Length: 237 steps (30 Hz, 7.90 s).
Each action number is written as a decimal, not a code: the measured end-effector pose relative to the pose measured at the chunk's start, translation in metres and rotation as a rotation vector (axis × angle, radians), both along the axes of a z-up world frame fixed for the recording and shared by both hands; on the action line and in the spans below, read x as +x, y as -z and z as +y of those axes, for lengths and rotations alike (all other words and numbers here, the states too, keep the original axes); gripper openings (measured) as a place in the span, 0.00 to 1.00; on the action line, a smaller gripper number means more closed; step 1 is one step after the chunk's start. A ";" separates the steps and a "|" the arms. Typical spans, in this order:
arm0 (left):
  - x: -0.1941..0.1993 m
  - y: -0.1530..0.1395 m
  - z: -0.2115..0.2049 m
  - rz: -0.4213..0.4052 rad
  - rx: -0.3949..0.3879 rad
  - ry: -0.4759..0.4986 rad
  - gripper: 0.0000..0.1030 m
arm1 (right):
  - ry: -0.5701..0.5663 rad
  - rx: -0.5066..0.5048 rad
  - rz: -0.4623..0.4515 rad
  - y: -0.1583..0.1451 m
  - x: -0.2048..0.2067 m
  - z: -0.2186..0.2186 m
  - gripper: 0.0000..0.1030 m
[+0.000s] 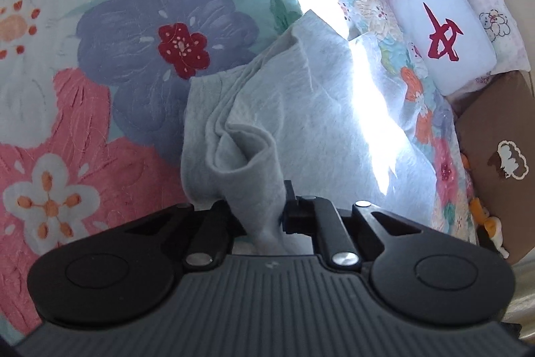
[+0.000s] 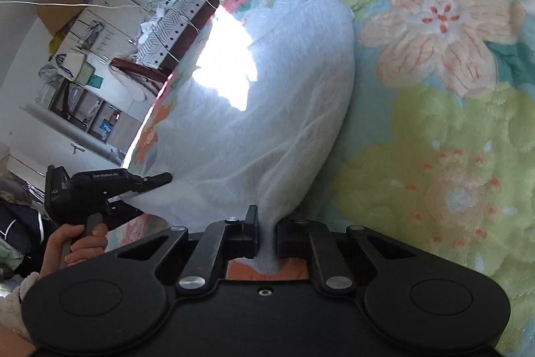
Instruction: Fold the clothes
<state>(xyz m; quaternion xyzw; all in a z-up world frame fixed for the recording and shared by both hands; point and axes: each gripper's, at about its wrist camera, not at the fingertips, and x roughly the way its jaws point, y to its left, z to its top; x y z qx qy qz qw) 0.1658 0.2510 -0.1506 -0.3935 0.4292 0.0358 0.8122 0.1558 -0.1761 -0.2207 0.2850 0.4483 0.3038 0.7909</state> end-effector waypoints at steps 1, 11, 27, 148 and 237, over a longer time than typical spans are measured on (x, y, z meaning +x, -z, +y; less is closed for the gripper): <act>-0.001 -0.004 0.002 0.001 -0.010 -0.001 0.08 | 0.003 0.035 0.011 -0.005 -0.002 -0.003 0.11; -0.035 -0.042 0.039 -0.015 -0.069 -0.058 0.06 | -0.055 0.272 0.051 -0.058 -0.028 0.011 0.11; 0.204 -0.096 -0.030 -0.114 0.069 0.098 0.06 | 0.316 0.093 0.004 -0.109 0.123 -0.014 0.11; 0.190 -0.027 -0.088 -0.063 0.679 0.539 0.68 | -0.282 -1.082 -0.668 -0.049 0.060 0.135 0.63; 0.185 -0.032 -0.083 -0.132 0.055 0.442 0.69 | 0.245 -0.005 0.088 -0.011 0.077 0.046 0.79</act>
